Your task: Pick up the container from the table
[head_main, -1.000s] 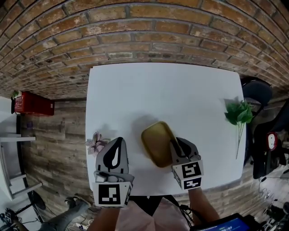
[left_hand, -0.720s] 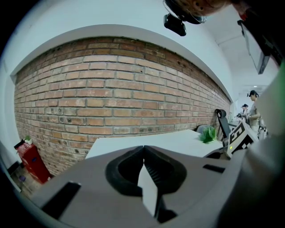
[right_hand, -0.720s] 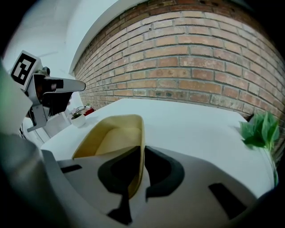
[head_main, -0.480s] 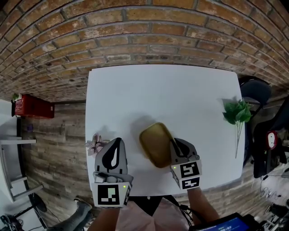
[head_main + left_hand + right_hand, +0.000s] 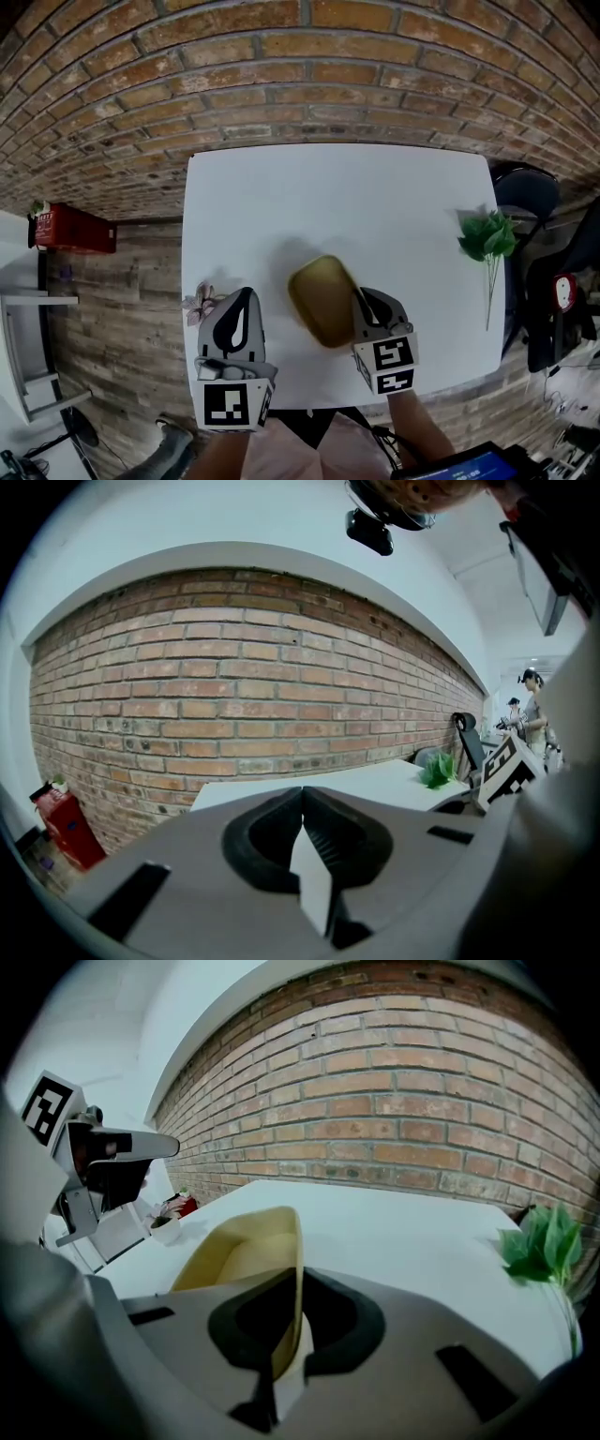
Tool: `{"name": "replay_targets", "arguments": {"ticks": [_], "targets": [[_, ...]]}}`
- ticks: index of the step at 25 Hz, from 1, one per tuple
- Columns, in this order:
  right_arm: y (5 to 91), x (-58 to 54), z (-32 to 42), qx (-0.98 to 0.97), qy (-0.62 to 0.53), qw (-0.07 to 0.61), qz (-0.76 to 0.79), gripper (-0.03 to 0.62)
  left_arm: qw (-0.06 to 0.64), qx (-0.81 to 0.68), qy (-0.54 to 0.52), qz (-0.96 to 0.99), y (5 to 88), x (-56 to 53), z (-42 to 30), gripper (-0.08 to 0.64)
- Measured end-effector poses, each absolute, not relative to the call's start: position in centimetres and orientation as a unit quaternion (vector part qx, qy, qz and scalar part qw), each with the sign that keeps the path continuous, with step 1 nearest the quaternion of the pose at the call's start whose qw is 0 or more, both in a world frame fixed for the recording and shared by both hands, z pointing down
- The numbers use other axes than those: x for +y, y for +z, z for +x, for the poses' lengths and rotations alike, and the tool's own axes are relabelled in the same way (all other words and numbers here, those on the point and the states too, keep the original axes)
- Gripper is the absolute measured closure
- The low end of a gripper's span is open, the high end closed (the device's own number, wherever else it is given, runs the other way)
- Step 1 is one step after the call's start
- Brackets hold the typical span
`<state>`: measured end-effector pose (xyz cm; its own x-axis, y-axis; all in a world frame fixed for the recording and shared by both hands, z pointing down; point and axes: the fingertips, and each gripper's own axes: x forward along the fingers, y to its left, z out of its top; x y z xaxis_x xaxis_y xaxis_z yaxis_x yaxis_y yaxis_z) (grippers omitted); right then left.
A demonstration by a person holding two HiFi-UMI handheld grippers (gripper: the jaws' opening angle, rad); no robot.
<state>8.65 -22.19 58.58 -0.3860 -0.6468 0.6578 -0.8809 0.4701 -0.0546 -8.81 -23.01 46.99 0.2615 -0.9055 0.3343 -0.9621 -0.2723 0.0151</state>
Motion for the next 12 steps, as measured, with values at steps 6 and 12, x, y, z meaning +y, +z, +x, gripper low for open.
{"name": "replay_targets", "arguments": {"ticks": [6,12], "targets": [[56.6,-22.7,8.6,-0.810,0.190,0.273,0.483,0.578,0.090,-0.596,0.117,0.789,45.1,-23.0,-8.8,0.550],[54.2,-23.1,8.2,-0.815,0.172,0.257,0.490,0.578,0.074,-0.598,0.106,0.791,43.2,-22.9,-8.9,0.551]]}}
